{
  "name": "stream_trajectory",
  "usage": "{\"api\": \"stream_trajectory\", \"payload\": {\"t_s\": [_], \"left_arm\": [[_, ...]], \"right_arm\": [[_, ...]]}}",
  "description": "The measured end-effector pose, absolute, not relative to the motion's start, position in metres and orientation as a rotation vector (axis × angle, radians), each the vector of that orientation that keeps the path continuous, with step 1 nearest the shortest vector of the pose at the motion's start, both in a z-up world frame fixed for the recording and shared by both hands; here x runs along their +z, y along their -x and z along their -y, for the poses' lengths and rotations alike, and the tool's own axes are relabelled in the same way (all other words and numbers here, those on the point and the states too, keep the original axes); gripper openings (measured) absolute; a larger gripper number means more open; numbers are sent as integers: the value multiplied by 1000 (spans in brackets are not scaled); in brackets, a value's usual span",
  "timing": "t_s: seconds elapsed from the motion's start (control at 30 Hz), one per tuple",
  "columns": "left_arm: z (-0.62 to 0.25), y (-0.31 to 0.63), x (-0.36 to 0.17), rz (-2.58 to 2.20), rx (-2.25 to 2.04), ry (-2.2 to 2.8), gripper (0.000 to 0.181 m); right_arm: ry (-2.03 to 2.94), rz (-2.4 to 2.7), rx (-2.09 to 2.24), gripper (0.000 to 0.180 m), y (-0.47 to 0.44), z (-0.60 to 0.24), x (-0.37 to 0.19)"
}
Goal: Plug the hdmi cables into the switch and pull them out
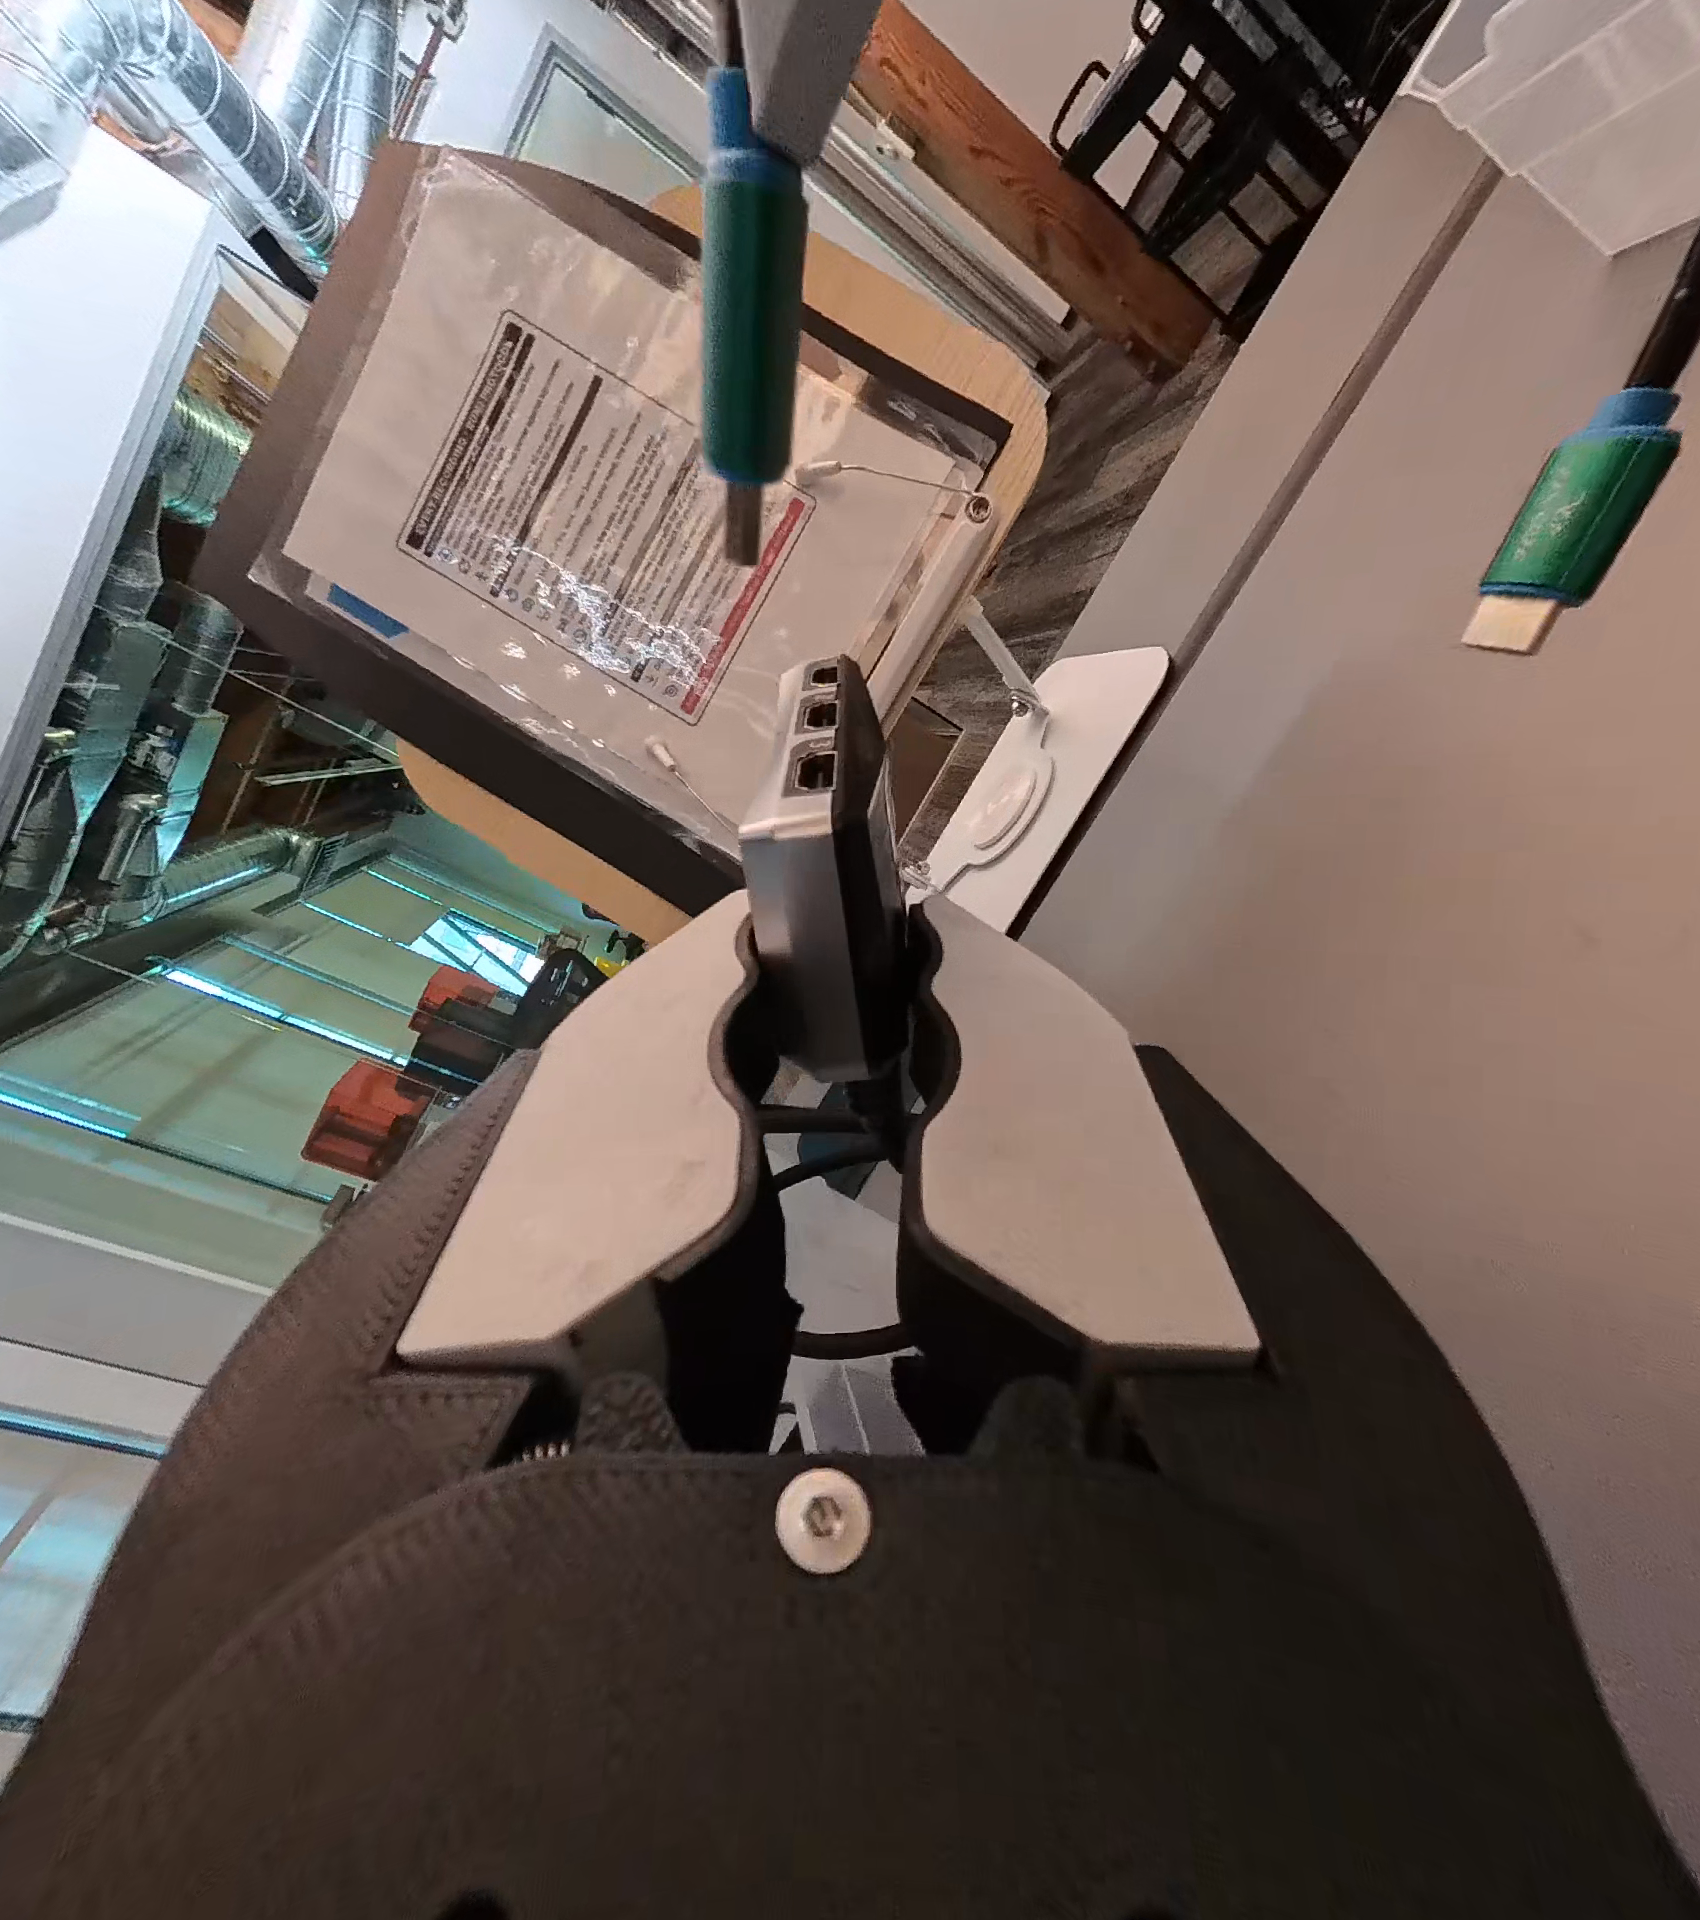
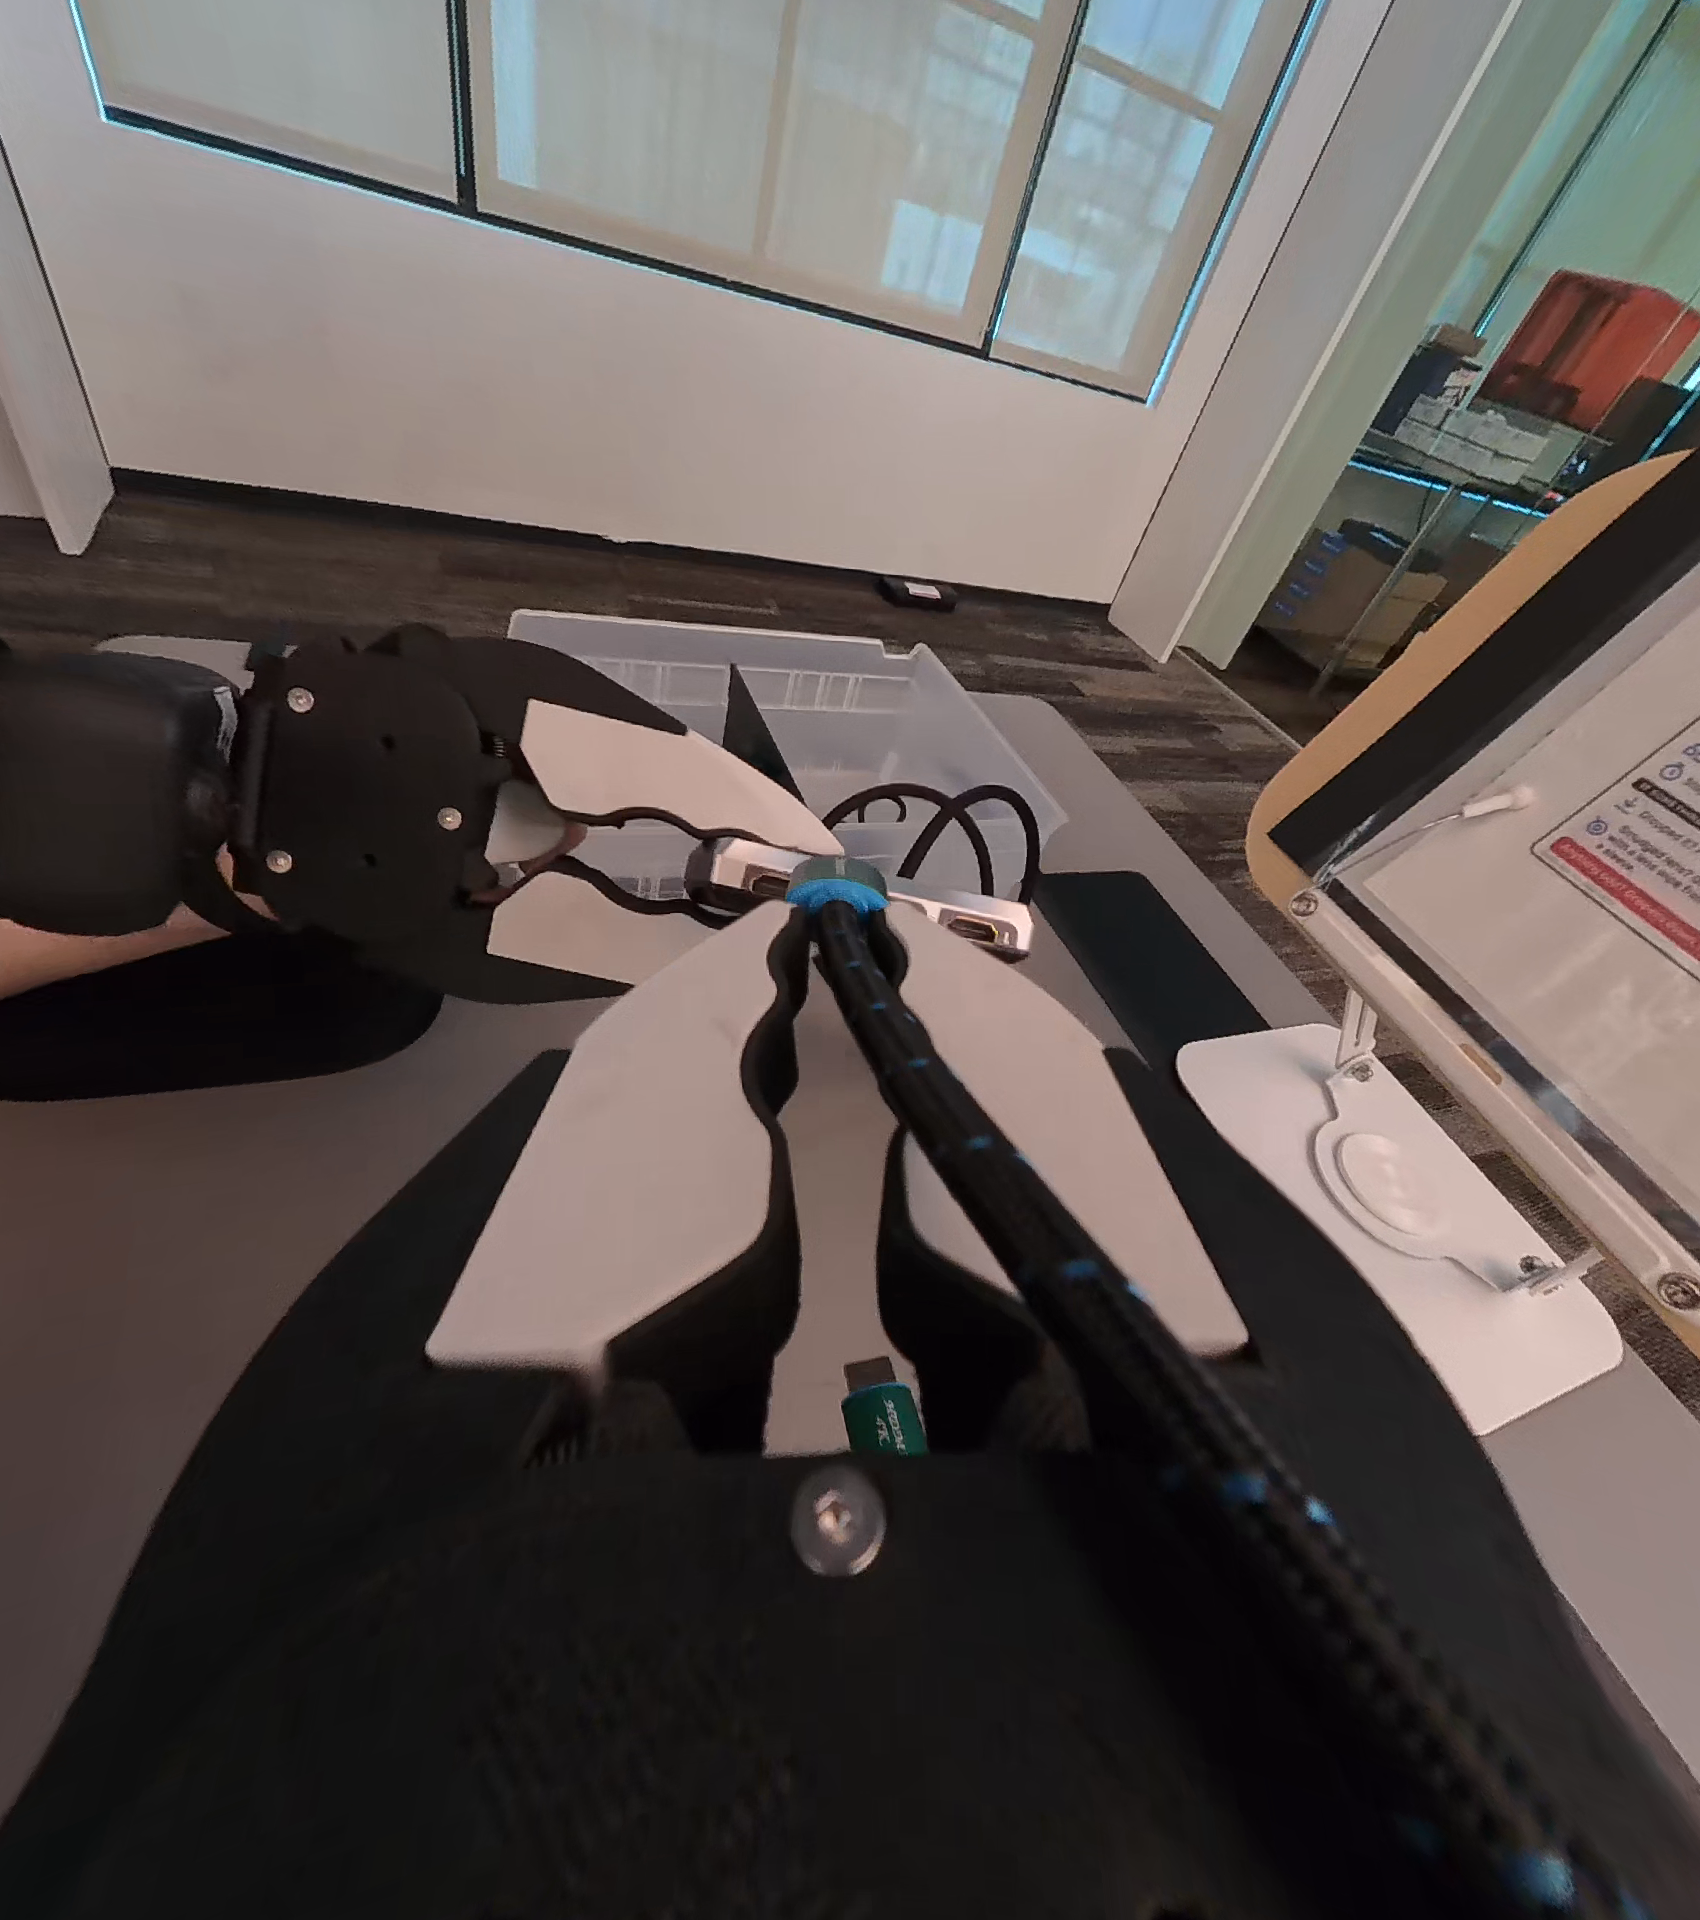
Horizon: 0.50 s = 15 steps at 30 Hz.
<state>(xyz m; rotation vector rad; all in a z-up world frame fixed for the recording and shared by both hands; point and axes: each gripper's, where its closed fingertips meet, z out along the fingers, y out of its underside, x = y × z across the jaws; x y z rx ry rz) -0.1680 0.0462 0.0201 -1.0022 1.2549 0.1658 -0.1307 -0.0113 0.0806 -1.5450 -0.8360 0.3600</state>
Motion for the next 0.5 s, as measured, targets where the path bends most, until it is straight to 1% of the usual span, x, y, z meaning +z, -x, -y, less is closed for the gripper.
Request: {"api": "stream_trajectory", "payload": {"t_s": [0.5], "left_arm": [[-34, 166, 24, -1254, 157, 961, 21]], "right_arm": [[1595, 821, 375, 11, 128, 2, 68]]}}
